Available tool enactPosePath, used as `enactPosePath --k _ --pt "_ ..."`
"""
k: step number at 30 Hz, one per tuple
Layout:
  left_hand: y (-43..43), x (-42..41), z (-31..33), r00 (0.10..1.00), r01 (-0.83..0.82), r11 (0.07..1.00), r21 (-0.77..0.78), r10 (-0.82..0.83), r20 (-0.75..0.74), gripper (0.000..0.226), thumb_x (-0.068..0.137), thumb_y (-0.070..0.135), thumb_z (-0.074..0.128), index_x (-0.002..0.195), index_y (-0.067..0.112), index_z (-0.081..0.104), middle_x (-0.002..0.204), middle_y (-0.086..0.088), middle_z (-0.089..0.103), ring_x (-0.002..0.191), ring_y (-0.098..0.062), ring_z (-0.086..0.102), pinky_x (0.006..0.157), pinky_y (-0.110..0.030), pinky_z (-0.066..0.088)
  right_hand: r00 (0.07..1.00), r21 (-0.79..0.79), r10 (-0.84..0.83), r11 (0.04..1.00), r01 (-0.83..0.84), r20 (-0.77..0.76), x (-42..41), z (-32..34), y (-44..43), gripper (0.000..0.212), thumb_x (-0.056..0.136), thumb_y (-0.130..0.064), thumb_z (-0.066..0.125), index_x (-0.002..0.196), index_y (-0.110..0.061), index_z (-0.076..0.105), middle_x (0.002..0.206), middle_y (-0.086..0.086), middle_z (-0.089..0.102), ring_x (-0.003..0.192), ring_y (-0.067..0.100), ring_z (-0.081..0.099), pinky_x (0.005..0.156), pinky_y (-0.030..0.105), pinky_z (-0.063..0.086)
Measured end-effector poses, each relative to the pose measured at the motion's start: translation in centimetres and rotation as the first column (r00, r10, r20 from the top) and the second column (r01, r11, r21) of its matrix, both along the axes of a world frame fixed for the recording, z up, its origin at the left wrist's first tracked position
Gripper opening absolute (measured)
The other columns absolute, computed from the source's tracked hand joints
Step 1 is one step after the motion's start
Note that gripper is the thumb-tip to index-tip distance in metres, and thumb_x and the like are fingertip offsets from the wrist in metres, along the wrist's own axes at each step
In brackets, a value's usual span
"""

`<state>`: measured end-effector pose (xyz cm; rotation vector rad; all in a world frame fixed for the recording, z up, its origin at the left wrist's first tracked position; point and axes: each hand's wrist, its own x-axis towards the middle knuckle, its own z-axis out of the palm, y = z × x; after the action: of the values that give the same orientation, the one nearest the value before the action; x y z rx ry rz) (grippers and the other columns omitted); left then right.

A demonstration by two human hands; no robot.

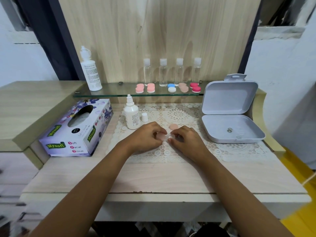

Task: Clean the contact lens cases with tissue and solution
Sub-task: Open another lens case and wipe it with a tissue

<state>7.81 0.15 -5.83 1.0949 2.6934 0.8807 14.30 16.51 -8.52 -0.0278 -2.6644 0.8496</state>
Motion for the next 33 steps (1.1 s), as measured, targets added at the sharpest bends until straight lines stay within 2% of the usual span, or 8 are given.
enactPosePath --k 7,11,15,21,24,27,30,33 --pt "-0.5 -0.1 -1.1 0.999 -0.049 0.991 0.126 0.048 0.009 0.029 0.085 0.019 0.064 0.114 0.018 0.065 0.105 0.007 0.057 0.096 -0.004 0.055 0.079 -0.003 0.037 1.0 -0.015 0.005 1.0 -0.005 0.008 -0.1 -0.1 0.0 0.029 0.084 -0.029 0.064 0.108 -0.014 0.066 0.104 0.005 0.06 0.102 0.024 0.049 0.088 0.03 0.039" --pt "-0.4 0.0 -0.9 0.995 -0.076 0.992 0.1 0.082 -0.063 0.023 0.082 0.031 0.069 0.1 0.017 0.068 0.096 0.003 0.058 0.085 -0.005 0.054 0.071 -0.009 0.04 1.0 -0.021 0.006 1.0 -0.006 0.009 -0.1 -0.1 0.1 0.029 0.084 -0.03 0.064 0.108 -0.014 0.066 0.105 0.005 0.06 0.104 0.023 0.049 0.088 0.031 0.039" --pt "-0.1 0.0 -0.8 0.982 -0.091 0.995 0.047 0.098 -0.164 0.03 0.081 0.038 0.069 0.093 0.01 0.066 0.09 -0.001 0.058 0.083 -0.013 0.054 0.074 -0.026 0.046 1.0 -0.017 0.006 1.0 -0.006 0.006 -0.1 -0.2 0.1 0.03 0.083 -0.032 0.064 0.107 -0.014 0.066 0.103 0.005 0.06 0.102 0.024 0.049 0.087 0.031 0.04" --pt "-0.1 -0.1 -1.1 0.964 -0.073 0.997 0.023 0.076 -0.255 0.035 0.083 0.044 0.064 0.09 0.01 0.063 0.084 0.001 0.054 0.078 -0.013 0.051 0.067 -0.022 0.039 1.0 -0.006 0.007 1.0 -0.007 0.003 -0.1 -0.2 0.1 0.029 0.084 -0.034 0.063 0.106 -0.014 0.067 0.1 0.004 0.06 0.099 0.023 0.049 0.084 0.03 0.039" --pt "-0.5 0.0 -1.5 0.973 -0.05 0.996 0.069 0.064 -0.221 0.038 0.084 0.046 0.061 0.106 0.015 0.062 0.097 0.005 0.055 0.086 -0.009 0.052 0.075 -0.02 0.041 1.0 -0.007 0.011 1.0 -0.011 -0.007 -0.1 -0.2 0.1 0.029 0.084 -0.034 0.064 0.105 -0.015 0.067 0.1 0.004 0.06 0.098 0.024 0.05 0.084 0.031 0.041" --pt "-1.1 0.1 -1.7 0.993 0.0 0.987 0.16 0.02 -0.12 0.04 0.089 0.032 0.06 0.127 0.019 0.055 0.112 0.011 0.053 0.095 -0.005 0.053 0.082 -0.014 0.04 1.0 -0.005 0.007 1.0 -0.007 -0.008 -0.1 -0.2 0.1 0.027 0.084 -0.031 0.062 0.106 -0.015 0.067 0.101 0.004 0.06 0.099 0.024 0.05 0.084 0.031 0.04" --pt "-1.4 -0.2 -1.8 0.993 0.042 0.986 0.162 -0.022 -0.119 0.033 0.088 0.016 0.062 0.121 0.015 0.062 0.109 0.01 0.056 0.094 -0.004 0.056 0.08 -0.005 0.038 1.0 0.004 0.003 1.0 -0.003 -0.007 -0.1 -0.2 0.1 0.027 0.085 -0.029 0.062 0.106 -0.015 0.067 0.103 0.005 0.061 0.1 0.024 0.05 0.085 0.029 0.038" --pt "-1.3 -0.3 -1.8 0.991 0.027 0.987 0.159 -0.006 -0.133 0.025 0.086 0.02 0.065 0.11 0.013 0.065 0.1 0.008 0.057 0.087 -0.001 0.055 0.076 -0.006 0.038 1.0 0.004 0.003 1.0 -0.003 0.0 0.0 -0.2 0.1 0.027 0.085 -0.03 0.061 0.108 -0.016 0.066 0.104 0.004 0.06 0.102 0.023 0.049 0.085 0.029 0.038"
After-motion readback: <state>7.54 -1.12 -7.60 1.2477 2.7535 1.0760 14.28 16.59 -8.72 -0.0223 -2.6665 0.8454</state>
